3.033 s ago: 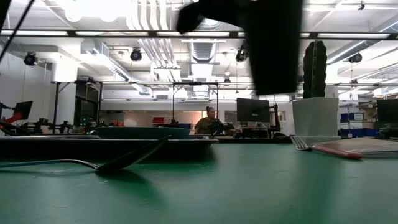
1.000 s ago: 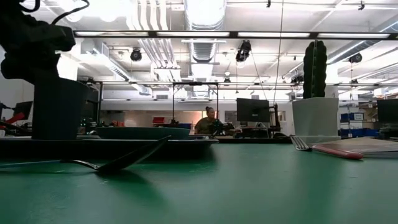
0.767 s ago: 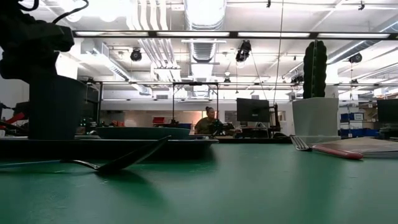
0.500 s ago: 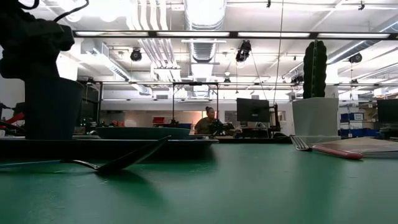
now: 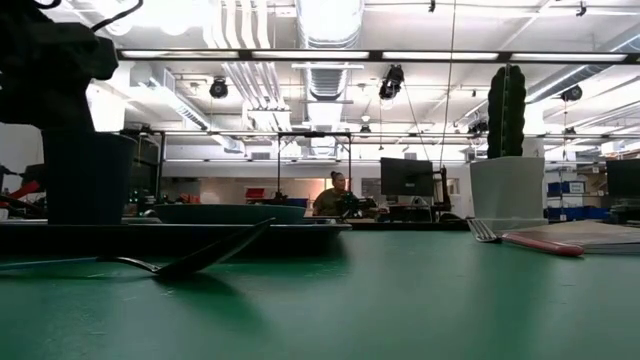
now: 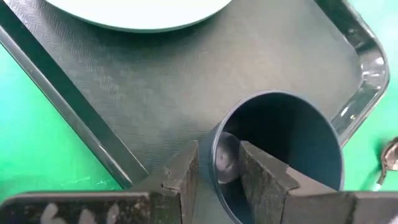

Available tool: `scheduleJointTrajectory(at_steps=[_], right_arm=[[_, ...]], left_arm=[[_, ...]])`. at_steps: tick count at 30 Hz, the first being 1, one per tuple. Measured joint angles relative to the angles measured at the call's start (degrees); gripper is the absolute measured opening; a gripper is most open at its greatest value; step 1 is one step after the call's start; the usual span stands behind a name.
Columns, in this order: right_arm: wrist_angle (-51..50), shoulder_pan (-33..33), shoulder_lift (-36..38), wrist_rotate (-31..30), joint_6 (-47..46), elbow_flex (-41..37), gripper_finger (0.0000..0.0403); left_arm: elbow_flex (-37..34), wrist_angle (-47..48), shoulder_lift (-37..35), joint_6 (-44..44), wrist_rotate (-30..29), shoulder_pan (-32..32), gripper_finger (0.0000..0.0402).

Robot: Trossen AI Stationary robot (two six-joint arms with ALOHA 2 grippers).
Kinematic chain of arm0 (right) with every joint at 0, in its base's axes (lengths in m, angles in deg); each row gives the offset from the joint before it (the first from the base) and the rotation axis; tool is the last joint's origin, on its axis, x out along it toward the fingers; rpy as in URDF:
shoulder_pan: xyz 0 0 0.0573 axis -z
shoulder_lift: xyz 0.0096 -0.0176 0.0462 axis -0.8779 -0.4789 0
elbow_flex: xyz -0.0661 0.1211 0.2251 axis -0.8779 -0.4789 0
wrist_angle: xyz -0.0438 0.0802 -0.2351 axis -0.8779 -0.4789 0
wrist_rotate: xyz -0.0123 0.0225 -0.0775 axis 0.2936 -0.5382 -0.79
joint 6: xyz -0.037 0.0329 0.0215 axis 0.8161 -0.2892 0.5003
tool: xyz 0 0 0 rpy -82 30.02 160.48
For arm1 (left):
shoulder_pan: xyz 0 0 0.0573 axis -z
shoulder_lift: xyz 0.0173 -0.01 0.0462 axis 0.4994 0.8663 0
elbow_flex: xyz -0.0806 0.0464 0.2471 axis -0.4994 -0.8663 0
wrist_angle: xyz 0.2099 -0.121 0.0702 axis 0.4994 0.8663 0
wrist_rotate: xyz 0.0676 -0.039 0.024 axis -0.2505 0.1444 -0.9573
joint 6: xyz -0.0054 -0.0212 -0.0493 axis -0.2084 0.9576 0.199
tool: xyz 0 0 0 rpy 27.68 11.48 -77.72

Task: Pick and place plate/cup/fork/spoon on tray
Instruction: Put the pink fork on the black tray

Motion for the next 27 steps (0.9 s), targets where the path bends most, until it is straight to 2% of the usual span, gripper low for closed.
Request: scheduleJointTrajectory(at_steps=[8, 16, 20, 23, 27], right_arm=[[-0.18, 0.00, 0.00, 0.00, -1.65, 0.00, 0.0063], [0.23, 0.00, -1.69, 0.11, -6.06, 0.04, 0.0063], [0.32, 0.00, -6.16, 0.15, -9.87, 1.73, 0.0063], [0.31, 0.00, -11.56, 0.21, -13.18, 3.13, 0.0063], [0.19, 0.00, -18.28, 0.11, -20.87, 3.87, 0.0063]], left_arm=[[2.32, 2.00, -1.72, -0.38, -0.78, 0.00, 0.0096], [5.54, 1.94, -2.56, -3.60, -6.01, -0.10, 0.0096], [8.28, 1.07, -2.50, -7.85, -10.58, -0.13, 0.0096], [8.93, -5.27, -2.09, -14.57, -16.89, -0.13, 0.0096], [7.64, -20.47, -0.46, -30.37, -21.41, -0.15, 0.0096]])
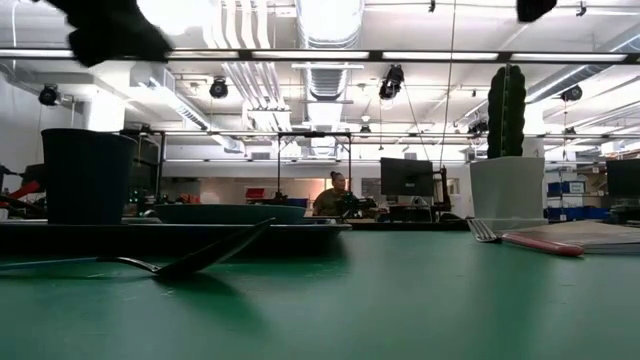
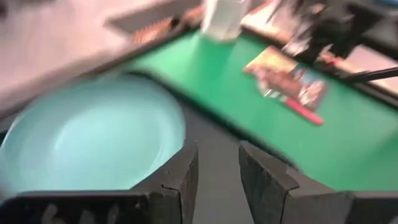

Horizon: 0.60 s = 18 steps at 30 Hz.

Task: Pick and place plate/cup/fork/spoon on tray
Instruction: Put the pink fork on the black tray

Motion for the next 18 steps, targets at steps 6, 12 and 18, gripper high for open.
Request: scheduleJointTrajectory(at_steps=[6, 12, 18], right_arm=[[-5.03, 0.00, -8.27, -0.02, -19.43, 0.00, 0.0063], [-15.71, 0.00, -14.20, 0.00, -40.35, 1.58, 0.0063], [-31.16, 0.03, -21.58, -2.67, -52.39, 7.93, 0.0063]], left_arm=[[-2.10, -20.06, 4.48, -20.72, -0.32, 0.00, 0.0096], [-2.16, -28.59, 8.20, -33.57, -0.38, 0.00, 0.0096], [-2.16, -31.33, 9.76, -39.23, -0.87, 0.00, 0.0095]])
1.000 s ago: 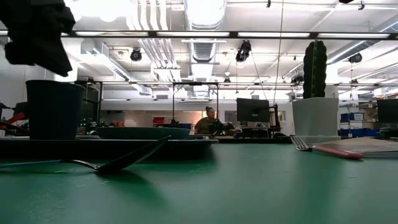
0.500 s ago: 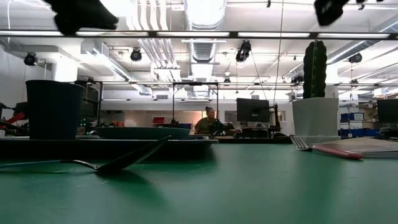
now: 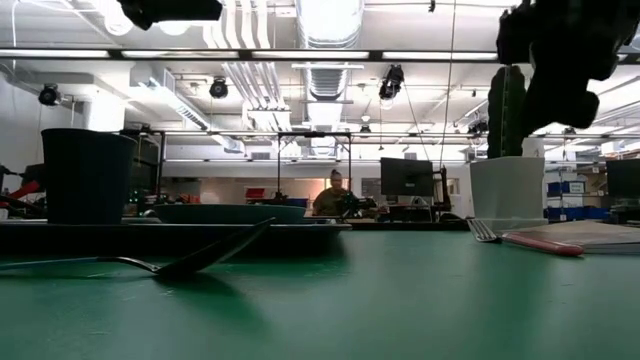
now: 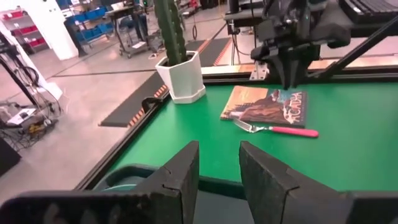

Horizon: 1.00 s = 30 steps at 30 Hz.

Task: Pick and place plate/cup/fork/spoon on tray
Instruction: Put the pink fork on the black tray

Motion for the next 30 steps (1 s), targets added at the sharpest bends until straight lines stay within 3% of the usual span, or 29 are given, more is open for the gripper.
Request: scheduleJointTrajectory(at_steps=[5, 12, 24, 26, 30], right_arm=[[-7.81, 1.35, -7.30, -0.31, -6.38, 3.56, 0.0063], [-8.76, 4.22, -16.08, 2.71, -6.93, 5.09, 0.0063], [-9.00, 5.63, -20.58, 2.65, -5.99, 5.23, 0.0063], [-9.00, 5.63, -20.58, 2.62, -5.92, 5.23, 0.0063], [-8.97, 5.63, -20.55, 0.85, -5.18, 5.20, 0.0063]], left_arm=[[-0.02, 0.29, -0.49, -1.39, -0.04, 0.00, 0.0095], [-0.02, 1.55, -2.28, -1.47, -0.09, 0.02, 0.0095], [-0.61, 9.22, -4.27, 0.61, 0.63, 0.04, 0.0095], [-1.47, 11.89, -4.44, 2.32, 4.77, 0.12, 0.0095], [-6.51, 13.50, -4.96, 6.71, 19.97, 0.20, 0.0096]])
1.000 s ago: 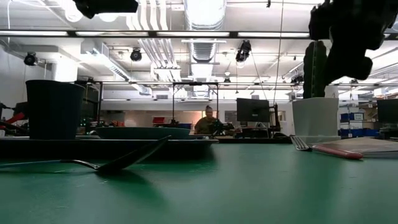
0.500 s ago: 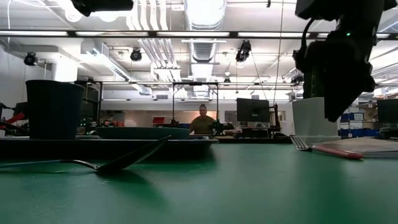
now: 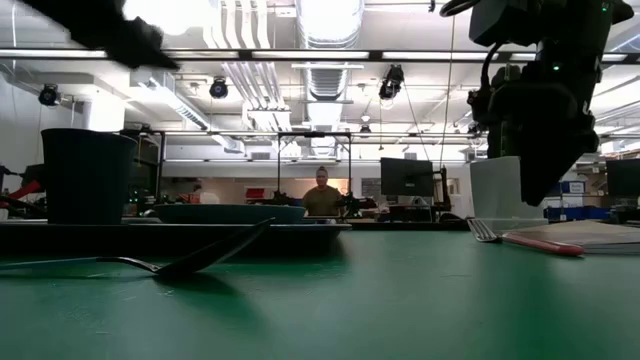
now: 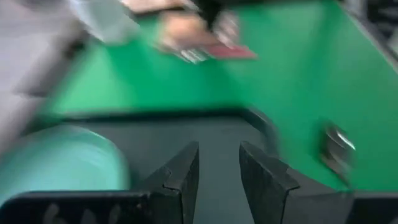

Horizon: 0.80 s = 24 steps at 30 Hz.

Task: Pick and place plate/cup/fork/spoon on tray
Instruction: Put the pink fork on the black tray

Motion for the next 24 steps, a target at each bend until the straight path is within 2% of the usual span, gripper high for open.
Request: scheduleJointTrajectory(at_steps=[2, 7, 18, 24], right_arm=[[-0.04, 0.00, 0.00, -0.39, 0.18, 0.00, 0.0063], [0.00, 0.00, 0.04, -0.80, 0.44, 0.00, 0.0063], [0.10, 0.00, 0.07, -0.81, 0.63, 0.00, 0.0063], [0.11, 0.00, 0.06, -0.82, 0.63, -0.02, 0.0063]], left_arm=[[-2.76, -0.94, -0.54, 2.72, 1.64, 0.03, 0.0096], [-7.41, -3.47, -3.43, 6.05, -3.01, -0.05, 0.0096], [-10.95, -4.69, -12.60, 5.48, -8.72, -0.09, 0.0096], [-11.05, -4.76, -14.85, 5.32, -10.43, -0.09, 0.0096]])
